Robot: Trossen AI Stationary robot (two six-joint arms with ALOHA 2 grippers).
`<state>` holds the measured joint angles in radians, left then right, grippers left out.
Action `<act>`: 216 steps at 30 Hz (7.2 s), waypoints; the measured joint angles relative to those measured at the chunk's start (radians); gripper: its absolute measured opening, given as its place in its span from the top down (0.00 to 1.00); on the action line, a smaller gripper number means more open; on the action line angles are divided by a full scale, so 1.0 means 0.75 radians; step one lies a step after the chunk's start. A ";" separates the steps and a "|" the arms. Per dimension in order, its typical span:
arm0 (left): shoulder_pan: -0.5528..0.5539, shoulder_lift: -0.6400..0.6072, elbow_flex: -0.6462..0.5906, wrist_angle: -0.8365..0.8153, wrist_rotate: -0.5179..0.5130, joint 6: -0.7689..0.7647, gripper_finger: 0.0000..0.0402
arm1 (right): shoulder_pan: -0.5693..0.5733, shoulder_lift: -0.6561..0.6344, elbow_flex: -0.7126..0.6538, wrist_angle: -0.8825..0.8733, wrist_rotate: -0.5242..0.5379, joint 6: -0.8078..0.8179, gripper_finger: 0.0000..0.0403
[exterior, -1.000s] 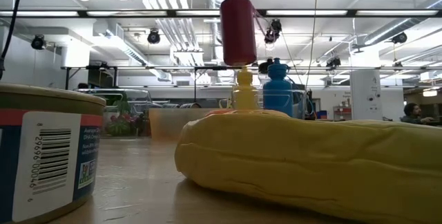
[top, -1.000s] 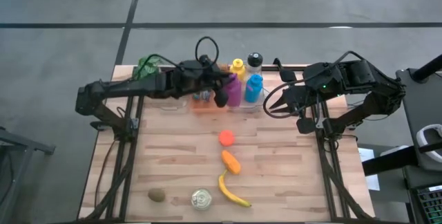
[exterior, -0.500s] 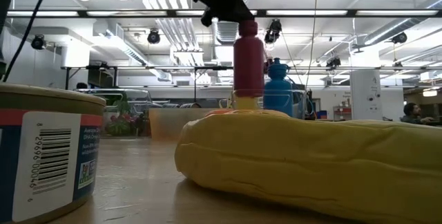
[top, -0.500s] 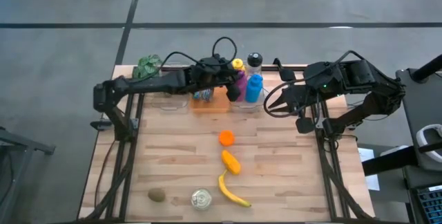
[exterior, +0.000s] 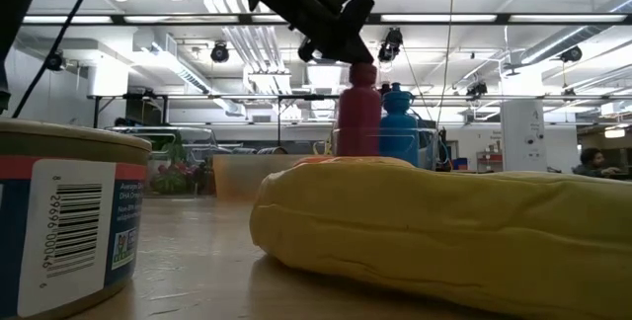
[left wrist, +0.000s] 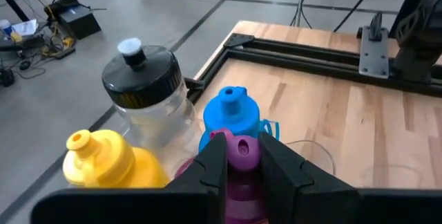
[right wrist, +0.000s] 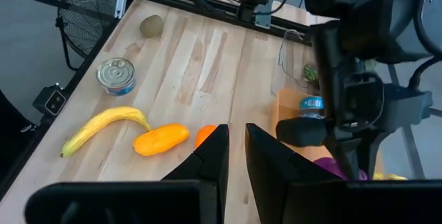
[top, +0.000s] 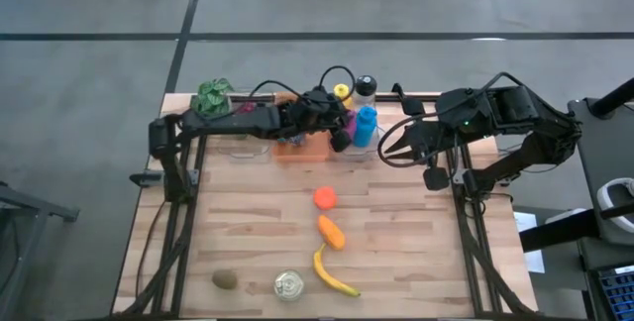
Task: Pick & Place Food Item
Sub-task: Put the violet water bottle into the right transparent bin, then put the kiwi into the left transparent bin
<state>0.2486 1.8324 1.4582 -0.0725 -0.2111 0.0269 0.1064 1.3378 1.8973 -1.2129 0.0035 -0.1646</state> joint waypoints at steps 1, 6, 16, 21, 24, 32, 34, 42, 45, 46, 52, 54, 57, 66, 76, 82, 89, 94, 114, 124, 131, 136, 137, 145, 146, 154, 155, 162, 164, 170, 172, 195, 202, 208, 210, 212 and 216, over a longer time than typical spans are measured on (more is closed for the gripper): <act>0.001 0.007 0.000 0.004 0.000 0.000 0.86 | 0.000 0.000 0.000 0.000 0.000 -0.001 0.89; 0.003 0.030 0.000 0.002 -0.001 -0.001 0.86 | 0.000 0.000 0.000 0.000 0.000 -0.003 0.89; 0.008 0.030 -0.011 0.023 -0.003 -0.046 0.76 | 0.000 0.000 0.000 0.000 0.000 -0.005 0.89; 0.008 0.030 -0.013 0.022 -0.007 -0.050 0.69 | 0.000 0.000 0.000 0.000 -0.001 -0.005 0.89; 0.008 0.030 -0.013 0.022 -0.008 -0.050 0.67 | 0.000 0.000 0.000 -0.001 -0.001 -0.005 0.89; 0.007 0.024 -0.014 0.026 -0.008 -0.050 0.61 | 0.000 0.000 0.000 -0.001 -0.001 -0.004 0.89; 0.007 0.021 -0.007 0.025 -0.008 -0.050 0.60 | 0.000 0.000 0.000 -0.001 -0.001 -0.004 0.89; 0.004 0.020 -0.007 0.040 -0.008 -0.049 0.58 | 0.000 0.000 0.000 -0.002 -0.001 -0.004 0.89; 0.002 -0.005 -0.007 0.026 -0.008 -0.045 0.58 | 0.000 0.000 0.000 -0.003 -0.002 0.000 0.89; 0.002 -0.025 -0.007 0.027 -0.007 -0.044 0.58 | 0.000 0.000 0.000 -0.004 -0.002 0.000 0.89; -0.020 -0.183 -0.006 -0.053 -0.008 -0.043 0.59 | 0.000 -0.001 0.000 -0.004 -0.003 -0.004 0.89; -0.042 -0.246 -0.006 -0.113 -0.008 -0.042 0.61 | 0.000 -0.001 0.000 -0.003 -0.003 -0.005 0.89; -0.093 -0.339 -0.006 -0.224 -0.007 -0.052 0.62 | 0.000 -0.001 0.000 -0.003 -0.003 -0.005 0.89; -0.335 -0.535 -0.006 -0.447 -0.012 -0.235 0.70 | 0.000 -0.001 0.000 -0.003 -0.003 -0.005 0.89; -0.693 -0.555 -0.008 -0.503 -0.022 -0.381 0.71 | 0.001 -0.001 -0.007 -0.003 -0.003 -0.005 0.89; -0.856 -0.554 -0.008 -0.510 -0.107 -0.601 0.71 | 0.001 -0.001 -0.007 -0.003 -0.005 -0.003 0.89; -1.055 -0.541 -0.008 -0.622 -0.298 -0.837 0.76 | 0.029 -0.001 -0.028 -0.009 -0.020 0.010 0.89; -1.181 -0.530 -0.008 -0.724 -0.359 -0.945 0.86 | 0.072 -0.001 -0.087 -0.002 -0.068 0.015 0.89; -1.573 -0.296 -0.092 -1.068 0.222 -1.641 0.99 | 0.149 0.003 -0.196 0.348 -0.111 0.186 0.89; -1.611 -0.125 -0.257 -0.899 0.578 -1.796 0.99 | 0.149 0.003 -0.196 0.353 -0.110 0.149 0.89; -1.596 -0.100 -0.357 -0.914 0.610 -1.852 0.99 | 0.149 0.003 -0.196 0.349 -0.110 0.126 0.89; -1.591 -0.112 -0.466 -0.918 0.584 -1.907 0.99 | 0.149 0.003 -0.196 0.348 -0.110 0.073 0.89; -1.589 -0.112 -0.487 -0.920 0.581 -1.911 0.99 | 0.149 0.003 -0.196 0.348 -0.110 0.071 0.89; -1.534 -0.112 -0.599 -0.916 0.540 -1.890 0.99 | 0.149 0.003 -0.196 0.347 -0.110 0.070 0.89; -1.522 -0.112 -0.604 -0.917 0.525 -1.877 0.99 | 0.149 0.003 -0.196 0.346 -0.110 0.070 0.89; -1.379 -0.113 -0.611 -0.928 0.362 -1.680 0.99 | 0.149 0.003 -0.196 0.346 -0.110 0.070 0.89; -1.352 -0.113 -0.611 -0.940 0.355 -1.649 0.99 | 0.149 0.003 -0.196 0.346 -0.110 0.070 0.89; -1.175 -0.113 -0.611 -0.987 0.265 -1.453 0.99 | 0.148 0.003 -0.196 0.347 -0.110 0.070 0.89; -1.129 -0.113 -0.611 -0.986 0.254 -1.413 0.99 | 0.148 0.003 -0.196 0.347 -0.110 0.070 0.89; -1.049 -0.123 -0.611 -0.982 0.236 -1.370 0.99 | 0.148 0.004 -0.196 0.347 -0.110 0.074 0.89; -1.037 -0.142 -0.608 -0.977 0.236 -1.385 0.99 | 0.148 0.004 -0.196 0.347 -0.109 0.075 0.89; -1.237 -0.528 -0.537 -1.407 0.262 -2.788 1.00 | 0.148 0.004 -0.204 0.346 -0.107 0.069 0.89; -1.229 -0.529 -0.567 -1.399 0.268 -2.805 1.00 | 0.147 0.004 -0.204 0.309 -0.141 0.066 0.89; -1.228 -0.529 -0.574 -1.367 0.272 -2.805 0.99 | 0.149 0.004 -0.204 0.247 -0.263 0.065 0.89; -1.228 -0.529 -0.574 -1.354 0.272 -2.803 0.98 | 0.148 0.004 -0.204 0.215 -0.264 0.072 0.89; -1.228 -0.529 -0.574 -1.347 0.272 -2.799 0.97 | 0.147 0.004 -0.204 0.194 -0.262 0.075 0.89; -1.228 -0.529 -0.574 -1.311 0.272 -2.793 0.95 | 0.148 0.004 -0.204 0.202 -0.250 0.058 0.89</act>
<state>-0.6724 1.4353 1.0279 -1.0557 -0.0071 -2.0682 0.2176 1.3407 1.7443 -1.0613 -0.1841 -0.1207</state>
